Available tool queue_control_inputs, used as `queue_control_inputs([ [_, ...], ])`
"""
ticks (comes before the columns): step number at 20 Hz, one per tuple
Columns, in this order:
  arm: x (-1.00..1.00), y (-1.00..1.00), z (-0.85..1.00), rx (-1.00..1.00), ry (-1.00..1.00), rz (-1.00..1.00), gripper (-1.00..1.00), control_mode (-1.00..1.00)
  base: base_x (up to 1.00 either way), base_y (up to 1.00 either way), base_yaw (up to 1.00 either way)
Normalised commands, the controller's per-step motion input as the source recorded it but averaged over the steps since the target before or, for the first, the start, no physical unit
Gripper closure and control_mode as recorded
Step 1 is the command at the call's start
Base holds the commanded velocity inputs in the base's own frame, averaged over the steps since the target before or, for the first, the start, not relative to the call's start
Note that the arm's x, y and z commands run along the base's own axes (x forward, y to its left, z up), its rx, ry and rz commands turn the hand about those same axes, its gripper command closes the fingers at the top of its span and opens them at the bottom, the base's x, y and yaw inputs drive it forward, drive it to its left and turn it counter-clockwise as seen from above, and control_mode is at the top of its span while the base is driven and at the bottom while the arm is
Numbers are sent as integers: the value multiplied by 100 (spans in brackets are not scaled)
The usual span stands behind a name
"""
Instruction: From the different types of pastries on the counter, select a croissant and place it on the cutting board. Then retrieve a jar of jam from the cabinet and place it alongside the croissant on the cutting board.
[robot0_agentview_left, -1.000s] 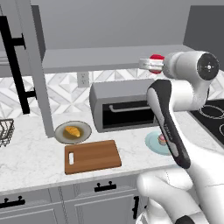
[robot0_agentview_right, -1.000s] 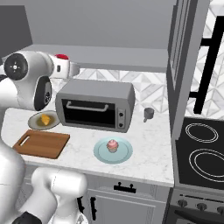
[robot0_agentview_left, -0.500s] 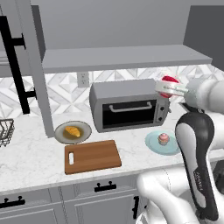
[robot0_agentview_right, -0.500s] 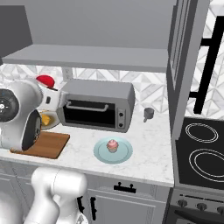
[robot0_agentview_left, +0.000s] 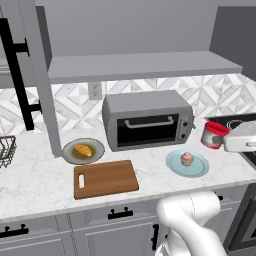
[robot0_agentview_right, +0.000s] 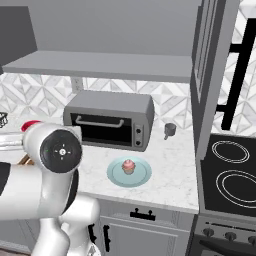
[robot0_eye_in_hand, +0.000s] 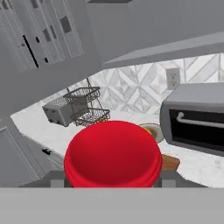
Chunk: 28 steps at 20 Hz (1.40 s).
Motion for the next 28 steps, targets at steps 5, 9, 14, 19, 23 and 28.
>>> queue_control_inputs([
  [5,-80,72,-100,-1,-18,29,100,-100,0,0,0],
  [9,-8,100,-100,-1,-10,-1,100,-100,0,0,0],
  [14,43,100,-100,0,-2,0,100,-100,0,0,0],
  [19,100,43,-100,-2,-7,-8,100,-100,0,0,0],
  [23,83,1,-100,0,-9,1,100,-100,0,0,0],
  [28,45,0,-100,-2,-15,6,100,-100,0,0,0],
])
